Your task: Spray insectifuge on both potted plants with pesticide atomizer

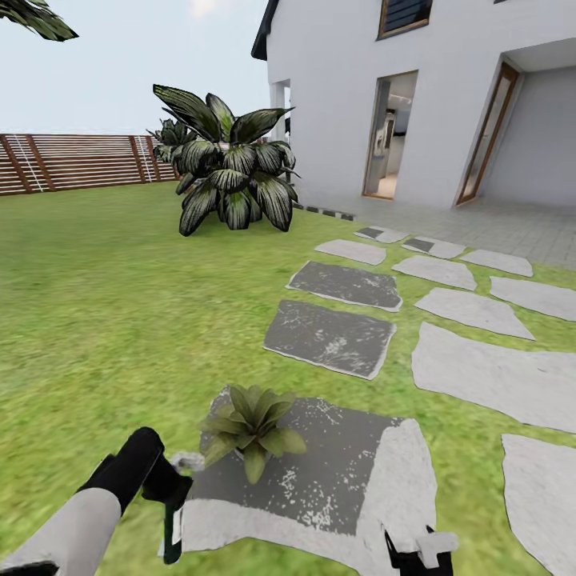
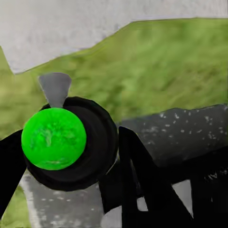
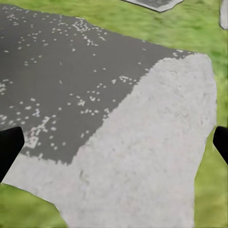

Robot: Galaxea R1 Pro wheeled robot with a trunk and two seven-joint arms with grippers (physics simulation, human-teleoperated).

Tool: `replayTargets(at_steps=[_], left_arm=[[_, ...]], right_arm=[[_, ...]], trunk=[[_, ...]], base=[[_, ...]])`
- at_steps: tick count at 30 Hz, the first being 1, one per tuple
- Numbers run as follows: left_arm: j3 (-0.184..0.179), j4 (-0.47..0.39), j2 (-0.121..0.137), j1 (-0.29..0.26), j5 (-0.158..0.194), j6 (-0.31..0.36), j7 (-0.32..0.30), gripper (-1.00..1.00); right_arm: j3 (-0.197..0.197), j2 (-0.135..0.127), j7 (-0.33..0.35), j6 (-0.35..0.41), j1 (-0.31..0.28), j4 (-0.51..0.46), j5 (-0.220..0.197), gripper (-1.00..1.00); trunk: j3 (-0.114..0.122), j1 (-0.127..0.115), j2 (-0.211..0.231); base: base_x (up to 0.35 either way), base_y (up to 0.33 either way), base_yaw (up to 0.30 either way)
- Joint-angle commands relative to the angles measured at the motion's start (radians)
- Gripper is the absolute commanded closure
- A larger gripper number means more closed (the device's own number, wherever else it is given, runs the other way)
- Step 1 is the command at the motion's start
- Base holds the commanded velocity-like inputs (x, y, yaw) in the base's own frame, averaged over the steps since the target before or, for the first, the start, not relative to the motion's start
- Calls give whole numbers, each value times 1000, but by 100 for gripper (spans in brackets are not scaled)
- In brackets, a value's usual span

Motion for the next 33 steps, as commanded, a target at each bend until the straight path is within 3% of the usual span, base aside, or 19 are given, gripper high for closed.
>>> replayTargets(at_steps=[1, 6, 26, 33], left_arm=[[-19, -4, -12, -101, 13, 59, -12, 100], [-26, -3, -12, -102, 11, 63, -15, 100], [-26, 9, -12, -93, 6, 55, -13, 100], [-26, 9, -12, -94, 6, 55, -13, 100]], right_arm=[[-8, 0, 2, -3, -1, 2, -13, -100], [-7, 0, 2, -2, -1, 17, -39, -100], [-4, 0, 4, -2, -1, 24, -42, -100], [-4, -1, 4, -2, -1, 24, -42, -100]], trunk=[[-1, 0, 0], [-1, 0, 0], [-1, 0, 0], [-1, 0, 0]], base=[[0, 0, 0], [0, 0, 0], [2, 0, 0], [144, 0, 0]])
